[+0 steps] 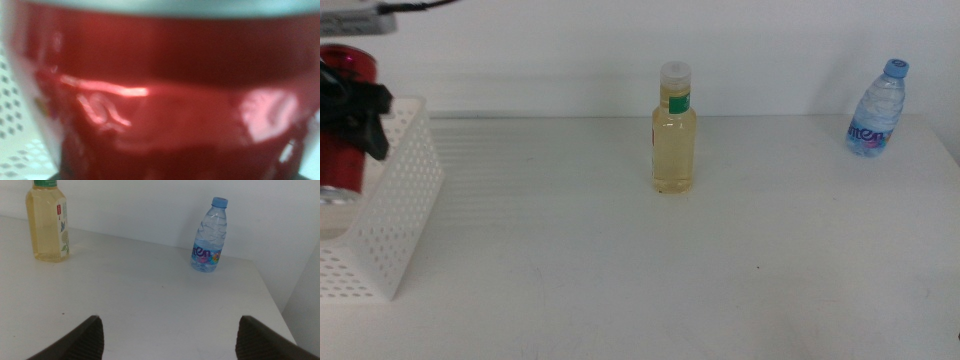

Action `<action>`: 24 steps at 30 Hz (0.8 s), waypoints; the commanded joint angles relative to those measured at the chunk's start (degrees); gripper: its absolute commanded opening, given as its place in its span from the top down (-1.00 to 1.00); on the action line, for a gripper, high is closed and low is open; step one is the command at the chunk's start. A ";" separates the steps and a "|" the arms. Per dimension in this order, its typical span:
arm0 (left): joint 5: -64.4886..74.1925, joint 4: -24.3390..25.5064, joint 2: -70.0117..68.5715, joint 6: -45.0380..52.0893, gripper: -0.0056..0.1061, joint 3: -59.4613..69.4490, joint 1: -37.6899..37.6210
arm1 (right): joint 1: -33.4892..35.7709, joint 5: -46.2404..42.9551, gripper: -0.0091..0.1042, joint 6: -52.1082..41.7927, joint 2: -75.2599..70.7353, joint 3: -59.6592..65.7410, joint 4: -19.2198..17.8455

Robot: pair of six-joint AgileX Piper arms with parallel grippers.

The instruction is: Use arms to grab the bottles and put them into the dustbin to the left of the table.

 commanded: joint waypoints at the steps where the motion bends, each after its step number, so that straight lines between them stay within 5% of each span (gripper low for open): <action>1: 1.96 -1.33 0.20 1.99 0.99 -5.90 2.91 | -0.22 -4.35 -0.56 -0.60 -1.65 -0.45 -0.33; 24: 0.23 -4.03 18.76 15.75 0.99 -14.76 12.56 | -0.22 -4.35 -0.56 -0.60 -1.65 -0.45 -0.33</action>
